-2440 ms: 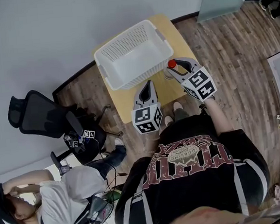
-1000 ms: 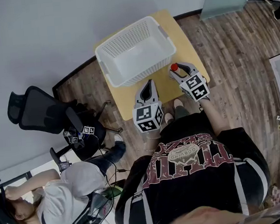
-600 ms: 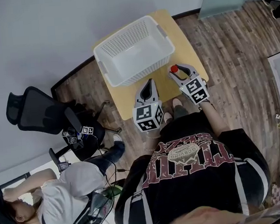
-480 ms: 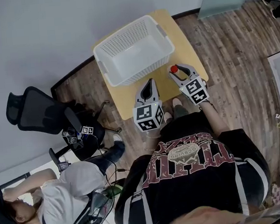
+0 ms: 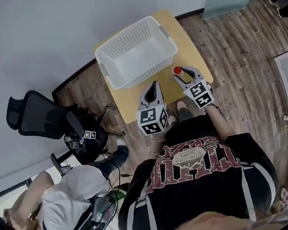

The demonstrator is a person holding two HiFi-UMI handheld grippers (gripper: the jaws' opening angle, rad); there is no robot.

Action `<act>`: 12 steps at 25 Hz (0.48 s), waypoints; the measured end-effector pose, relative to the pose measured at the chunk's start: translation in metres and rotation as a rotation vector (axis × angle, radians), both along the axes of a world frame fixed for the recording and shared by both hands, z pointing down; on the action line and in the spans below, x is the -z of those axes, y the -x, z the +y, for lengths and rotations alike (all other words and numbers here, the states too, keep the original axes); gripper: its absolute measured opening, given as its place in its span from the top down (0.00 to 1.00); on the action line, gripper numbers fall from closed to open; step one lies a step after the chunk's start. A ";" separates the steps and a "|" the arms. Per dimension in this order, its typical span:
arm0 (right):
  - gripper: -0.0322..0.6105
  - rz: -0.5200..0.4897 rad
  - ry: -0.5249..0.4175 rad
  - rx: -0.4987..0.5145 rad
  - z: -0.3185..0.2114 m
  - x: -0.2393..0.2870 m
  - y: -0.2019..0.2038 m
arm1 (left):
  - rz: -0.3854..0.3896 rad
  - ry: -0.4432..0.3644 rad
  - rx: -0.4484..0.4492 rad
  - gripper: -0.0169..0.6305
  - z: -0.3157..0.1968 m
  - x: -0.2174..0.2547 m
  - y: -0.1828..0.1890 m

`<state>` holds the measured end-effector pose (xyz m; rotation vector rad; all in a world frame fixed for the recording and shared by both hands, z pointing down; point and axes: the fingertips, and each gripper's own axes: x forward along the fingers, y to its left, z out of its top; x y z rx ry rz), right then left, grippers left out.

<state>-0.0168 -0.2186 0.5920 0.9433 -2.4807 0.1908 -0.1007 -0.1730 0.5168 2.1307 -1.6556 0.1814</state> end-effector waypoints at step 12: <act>0.70 -0.050 0.011 -0.033 -0.006 0.011 -0.011 | 0.004 0.002 -0.002 0.92 -0.004 0.000 -0.003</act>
